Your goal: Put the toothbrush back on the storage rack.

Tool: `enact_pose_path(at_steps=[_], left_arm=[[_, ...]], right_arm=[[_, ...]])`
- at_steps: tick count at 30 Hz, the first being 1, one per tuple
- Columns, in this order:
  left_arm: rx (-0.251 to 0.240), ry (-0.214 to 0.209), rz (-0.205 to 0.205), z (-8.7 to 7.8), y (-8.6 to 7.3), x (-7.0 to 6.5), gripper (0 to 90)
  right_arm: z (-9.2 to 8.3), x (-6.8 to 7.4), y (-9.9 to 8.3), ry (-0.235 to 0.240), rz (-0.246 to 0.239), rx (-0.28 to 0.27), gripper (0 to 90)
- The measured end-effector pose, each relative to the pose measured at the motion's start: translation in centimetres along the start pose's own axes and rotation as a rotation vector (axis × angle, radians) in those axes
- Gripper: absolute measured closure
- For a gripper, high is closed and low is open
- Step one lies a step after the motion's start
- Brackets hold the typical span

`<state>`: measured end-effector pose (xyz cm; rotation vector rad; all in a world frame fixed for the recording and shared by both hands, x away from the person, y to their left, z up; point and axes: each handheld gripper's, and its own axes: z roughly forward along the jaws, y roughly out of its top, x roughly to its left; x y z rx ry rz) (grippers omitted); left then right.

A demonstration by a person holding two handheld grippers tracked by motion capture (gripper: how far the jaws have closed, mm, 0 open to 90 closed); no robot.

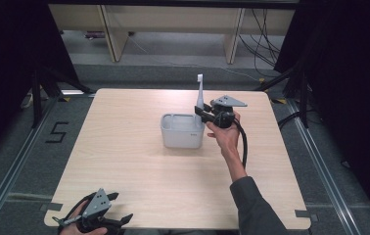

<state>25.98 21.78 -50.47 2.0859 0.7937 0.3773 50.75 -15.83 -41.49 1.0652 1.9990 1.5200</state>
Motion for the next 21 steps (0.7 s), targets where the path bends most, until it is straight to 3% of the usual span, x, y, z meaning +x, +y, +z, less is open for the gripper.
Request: enact_pose_path(at_steps=[5,10,13,14,17,20,21], left_arm=[[0.010,0.001,0.015,-0.1,0.0,0.1,14.7],[0.002,-0.003,-0.013,0.0,0.0,-0.1,14.7],[0.012,0.006,0.010,0.0,0.0,0.1,14.7],[0.012,0.005,0.009,0.0,0.0,0.1,14.7],[-0.004,-0.006,-0.013,0.1,0.0,-0.1,14.7],[0.010,0.005,0.006,0.0,0.0,0.1,14.7],[0.012,0.005,0.009,0.0,0.0,0.1,14.7]], right_arm=[[0.1,-0.1,-0.5,0.004,-0.015,-0.004,66.5],[0.1,-0.1,-1.2,0.003,-0.010,0.024,66.5],[0.2,-0.2,-1.4,0.004,-0.036,0.028,66.5],[0.2,-0.1,-1.5,-0.003,-0.016,0.027,66.6],[0.4,-0.1,-1.7,0.000,-0.029,0.038,66.6],[0.5,0.0,-1.9,0.000,-0.036,0.057,66.6],[0.5,-0.1,-2.0,-0.015,-0.064,0.056,66.6]])
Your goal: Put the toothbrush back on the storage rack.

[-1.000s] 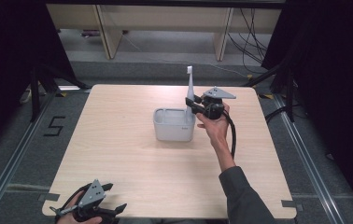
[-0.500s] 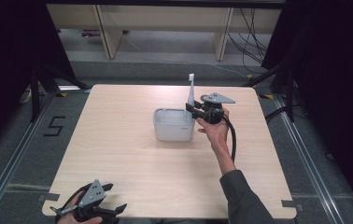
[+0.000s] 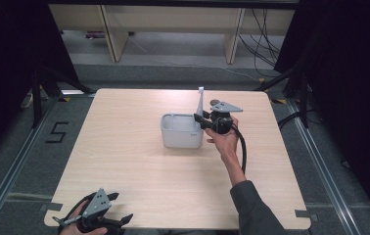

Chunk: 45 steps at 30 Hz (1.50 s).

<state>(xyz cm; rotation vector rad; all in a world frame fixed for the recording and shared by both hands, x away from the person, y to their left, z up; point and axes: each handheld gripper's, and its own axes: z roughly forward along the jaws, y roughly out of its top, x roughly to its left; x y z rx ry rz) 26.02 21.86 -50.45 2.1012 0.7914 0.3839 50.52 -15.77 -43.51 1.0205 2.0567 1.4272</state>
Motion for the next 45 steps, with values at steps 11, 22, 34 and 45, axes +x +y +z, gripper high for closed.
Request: enact_pose_path(at_steps=[11,22,34,45], left_arm=[[-0.012,-0.005,-0.011,0.1,0.0,-0.1,14.7],[-0.003,-0.005,0.006,0.0,0.0,0.0,14.7],[-0.014,-0.010,-0.011,0.0,0.0,-0.1,14.7],[-0.004,-0.003,0.000,0.0,0.0,0.0,14.7]], right_arm=[[0.2,0.1,-0.3,0.000,0.001,0.016,66.6],[-0.2,0.2,-0.3,0.024,0.039,-0.005,60.3],[-1.4,0.4,0.2,0.004,0.028,0.006,38.1],[-2.9,0.5,0.6,0.015,0.027,-0.002,33.8]])
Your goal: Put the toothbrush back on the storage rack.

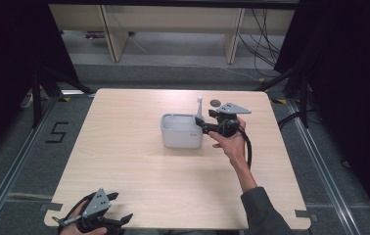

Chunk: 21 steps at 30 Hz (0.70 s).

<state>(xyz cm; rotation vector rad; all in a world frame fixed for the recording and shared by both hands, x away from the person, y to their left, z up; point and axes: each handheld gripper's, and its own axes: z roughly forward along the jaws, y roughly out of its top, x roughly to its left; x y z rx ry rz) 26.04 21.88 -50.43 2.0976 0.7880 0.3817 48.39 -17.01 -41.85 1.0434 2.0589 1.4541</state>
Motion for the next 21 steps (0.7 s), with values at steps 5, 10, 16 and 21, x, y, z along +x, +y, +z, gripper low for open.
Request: enact_pose_path(at_steps=[5,10,16,21], left_arm=[[-0.003,0.002,-0.004,0.0,0.0,0.0,14.7],[0.003,0.002,0.010,0.0,0.0,0.1,14.7],[0.022,0.011,0.038,-0.1,0.1,0.3,14.7],[0.011,0.016,0.032,0.0,0.0,0.2,14.7]], right_arm=[[-0.9,0.2,0.2,-0.004,0.002,-0.010,32.0],[-1.8,0.5,0.3,-0.017,0.014,-0.011,29.3],[-3.6,0.6,0.3,-0.025,0.013,-0.025,25.7],[-4.9,0.8,-0.2,-0.028,0.007,-0.020,25.7]])
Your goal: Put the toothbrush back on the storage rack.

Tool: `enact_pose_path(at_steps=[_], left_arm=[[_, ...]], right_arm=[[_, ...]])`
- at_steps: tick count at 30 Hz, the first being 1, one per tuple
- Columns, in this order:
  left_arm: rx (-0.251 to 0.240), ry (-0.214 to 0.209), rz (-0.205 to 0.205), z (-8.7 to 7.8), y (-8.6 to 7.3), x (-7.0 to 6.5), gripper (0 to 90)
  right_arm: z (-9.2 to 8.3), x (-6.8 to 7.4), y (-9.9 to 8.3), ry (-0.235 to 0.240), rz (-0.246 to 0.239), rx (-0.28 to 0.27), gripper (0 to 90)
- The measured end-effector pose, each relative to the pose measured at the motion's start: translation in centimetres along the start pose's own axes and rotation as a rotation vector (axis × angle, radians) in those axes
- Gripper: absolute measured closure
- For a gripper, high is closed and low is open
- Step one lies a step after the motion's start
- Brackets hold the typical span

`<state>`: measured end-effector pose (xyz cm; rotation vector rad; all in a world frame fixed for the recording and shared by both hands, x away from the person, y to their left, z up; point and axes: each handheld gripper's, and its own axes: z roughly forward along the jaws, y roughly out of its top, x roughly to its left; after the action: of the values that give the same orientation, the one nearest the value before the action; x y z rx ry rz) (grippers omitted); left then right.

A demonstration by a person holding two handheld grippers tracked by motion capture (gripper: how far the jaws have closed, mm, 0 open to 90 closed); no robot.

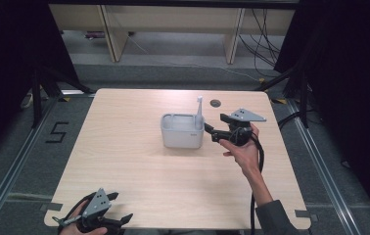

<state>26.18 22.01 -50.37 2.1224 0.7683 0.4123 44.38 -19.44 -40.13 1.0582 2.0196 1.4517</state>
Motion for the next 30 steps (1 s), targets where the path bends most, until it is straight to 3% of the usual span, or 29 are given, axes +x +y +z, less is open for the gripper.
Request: enact_pose_path(at_steps=[3,5,6,8,9,11,20,23,30], left_arm=[[0.015,0.008,0.011,-0.1,0.1,0.0,14.7],[0.013,-0.003,-0.018,-0.1,0.0,-0.2,14.7],[0.001,-0.006,-0.035,0.0,0.0,-0.3,14.7],[0.015,-0.006,-0.011,-0.1,0.1,-0.1,14.7],[0.014,-0.011,-0.018,-0.1,0.1,-0.1,14.7],[0.004,-0.012,-0.035,-0.1,0.0,-0.3,14.7],[0.003,-0.013,-0.035,-0.1,0.1,-0.3,14.7],[-0.007,-0.014,-0.037,0.0,0.0,-0.3,14.7],[-0.011,-0.014,-0.042,0.0,0.0,-0.4,14.7]], right_arm=[[-0.7,0.1,-0.3,0.005,-0.002,0.008,25.7],[-1.1,0.2,-0.6,-0.008,0.002,-0.001,25.7],[-1.3,0.1,-0.8,-0.006,-0.035,-0.008,25.6],[-1.6,0.3,-0.9,0.005,-0.016,0.021,25.5],[-1.6,0.2,-1.0,0.002,-0.050,-0.006,25.5],[-2.1,0.4,-1.3,0.002,-0.043,0.008,25.5],[-3.0,0.9,-2.4,0.007,-0.060,0.021,24.3],[-3.1,1.3,-2.7,0.014,-0.046,0.030,24.2],[-3.5,2.1,-3.4,0.018,-0.070,0.063,23.6]])
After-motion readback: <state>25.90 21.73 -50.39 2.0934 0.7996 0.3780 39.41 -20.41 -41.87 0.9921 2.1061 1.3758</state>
